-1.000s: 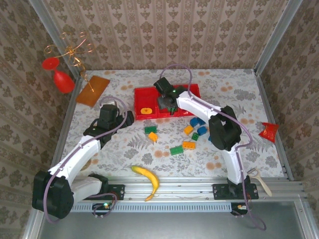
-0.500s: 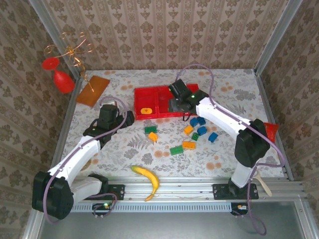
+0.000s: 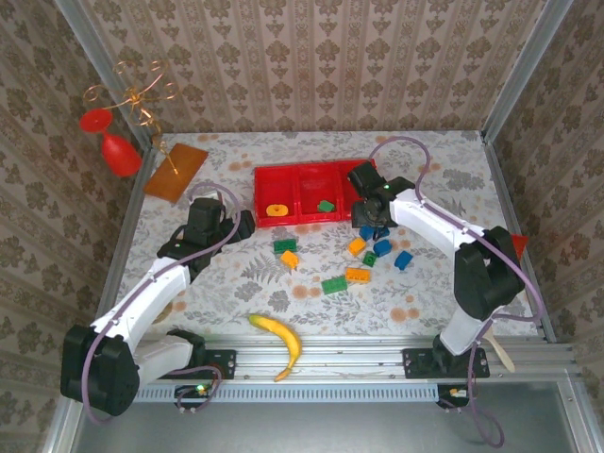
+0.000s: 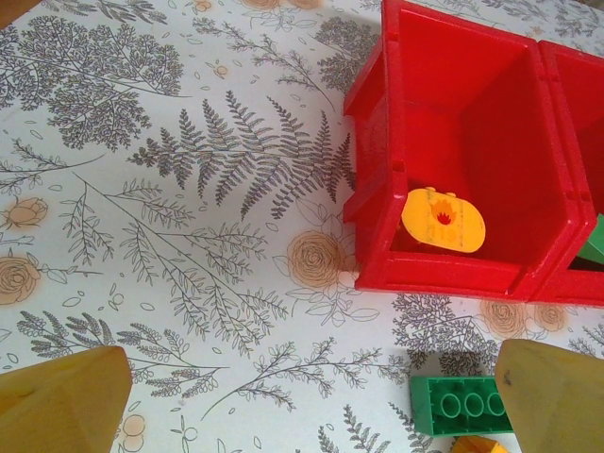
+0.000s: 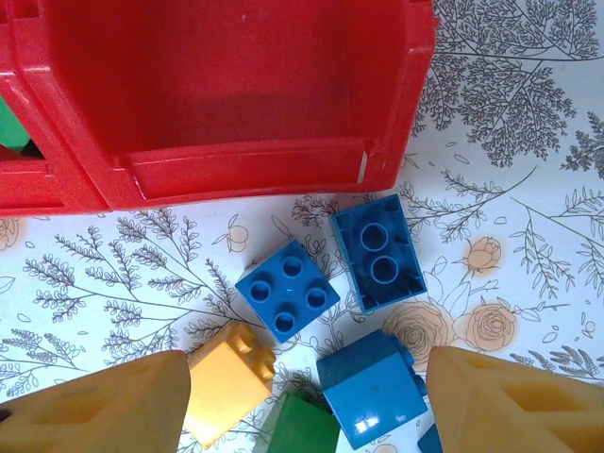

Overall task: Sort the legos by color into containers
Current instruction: Pick up the lego from the center of the table.

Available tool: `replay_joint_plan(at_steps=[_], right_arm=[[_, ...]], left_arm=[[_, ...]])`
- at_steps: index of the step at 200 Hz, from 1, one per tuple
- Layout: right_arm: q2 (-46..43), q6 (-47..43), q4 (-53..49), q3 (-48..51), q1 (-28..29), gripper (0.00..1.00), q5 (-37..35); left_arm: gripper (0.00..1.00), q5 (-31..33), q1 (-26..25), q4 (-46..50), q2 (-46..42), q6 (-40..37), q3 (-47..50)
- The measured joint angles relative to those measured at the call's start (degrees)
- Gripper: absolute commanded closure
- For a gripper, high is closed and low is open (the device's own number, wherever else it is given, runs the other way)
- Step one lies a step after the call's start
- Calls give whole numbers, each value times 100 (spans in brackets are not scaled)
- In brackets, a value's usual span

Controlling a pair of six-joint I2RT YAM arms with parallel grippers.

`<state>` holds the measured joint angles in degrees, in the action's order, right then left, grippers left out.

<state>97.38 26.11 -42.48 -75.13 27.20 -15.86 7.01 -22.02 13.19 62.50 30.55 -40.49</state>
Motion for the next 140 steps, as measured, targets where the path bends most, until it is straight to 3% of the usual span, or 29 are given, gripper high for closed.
replay_joint_plan(at_steps=[140], right_arm=[[599,-234,267,33,0,29,232]], left_arm=[[0,-37,0,0,0,122,0]])
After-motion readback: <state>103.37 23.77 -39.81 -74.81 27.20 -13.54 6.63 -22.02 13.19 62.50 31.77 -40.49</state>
